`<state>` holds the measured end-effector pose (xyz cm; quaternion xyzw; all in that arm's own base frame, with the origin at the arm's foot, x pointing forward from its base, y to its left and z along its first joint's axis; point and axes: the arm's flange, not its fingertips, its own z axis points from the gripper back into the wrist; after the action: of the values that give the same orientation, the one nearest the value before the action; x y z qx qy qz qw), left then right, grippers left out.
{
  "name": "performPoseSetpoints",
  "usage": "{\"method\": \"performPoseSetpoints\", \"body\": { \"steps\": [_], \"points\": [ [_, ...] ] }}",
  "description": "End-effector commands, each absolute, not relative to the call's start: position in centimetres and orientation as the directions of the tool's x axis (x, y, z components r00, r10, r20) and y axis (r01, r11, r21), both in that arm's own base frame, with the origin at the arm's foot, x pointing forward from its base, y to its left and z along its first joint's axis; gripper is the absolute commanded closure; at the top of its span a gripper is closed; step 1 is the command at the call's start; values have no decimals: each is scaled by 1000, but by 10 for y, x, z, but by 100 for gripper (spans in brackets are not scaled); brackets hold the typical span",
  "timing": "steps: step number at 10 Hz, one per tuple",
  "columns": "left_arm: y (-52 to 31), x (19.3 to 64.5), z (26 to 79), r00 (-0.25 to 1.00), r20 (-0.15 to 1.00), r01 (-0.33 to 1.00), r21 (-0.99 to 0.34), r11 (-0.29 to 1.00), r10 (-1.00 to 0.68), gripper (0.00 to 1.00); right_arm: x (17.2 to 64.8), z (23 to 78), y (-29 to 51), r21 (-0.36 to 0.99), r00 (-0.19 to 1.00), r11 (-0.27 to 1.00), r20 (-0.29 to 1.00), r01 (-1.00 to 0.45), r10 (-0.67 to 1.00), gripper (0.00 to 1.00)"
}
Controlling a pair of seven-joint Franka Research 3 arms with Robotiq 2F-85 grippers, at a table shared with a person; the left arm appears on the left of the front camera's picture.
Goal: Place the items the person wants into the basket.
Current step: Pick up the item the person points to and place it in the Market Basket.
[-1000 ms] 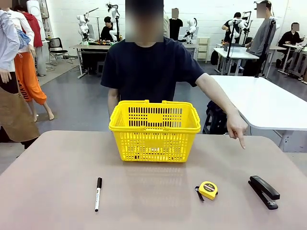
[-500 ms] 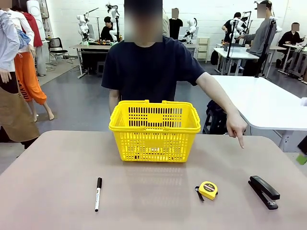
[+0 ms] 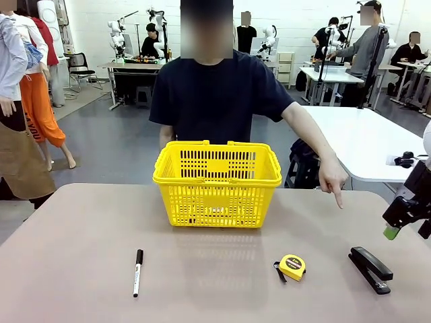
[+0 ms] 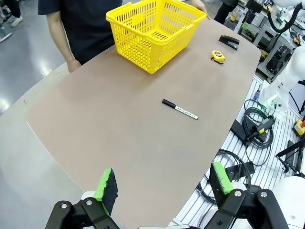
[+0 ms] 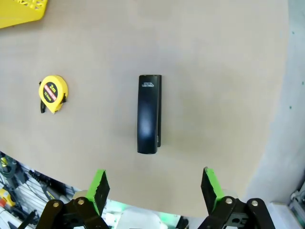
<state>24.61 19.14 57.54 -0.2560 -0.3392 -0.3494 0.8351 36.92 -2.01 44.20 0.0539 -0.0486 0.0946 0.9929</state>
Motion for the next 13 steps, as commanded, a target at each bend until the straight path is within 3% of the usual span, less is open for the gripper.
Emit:
{"method": "performPoseSetpoints", "body": {
  "steps": [1,9,13],
  "points": [
    [193,246,576,502,760,773,-181,608,-412,0,364,449,-20,132,979,974,119,-182,167,0],
    [193,246,576,502,760,773,-181,608,-412,0,368,445,-20,98,977,976,111,-194,183,0],
    [193,246,576,502,760,773,-181,608,-412,0,388,414,19,-14,982,987,96,-162,163,0]
  ]
}}
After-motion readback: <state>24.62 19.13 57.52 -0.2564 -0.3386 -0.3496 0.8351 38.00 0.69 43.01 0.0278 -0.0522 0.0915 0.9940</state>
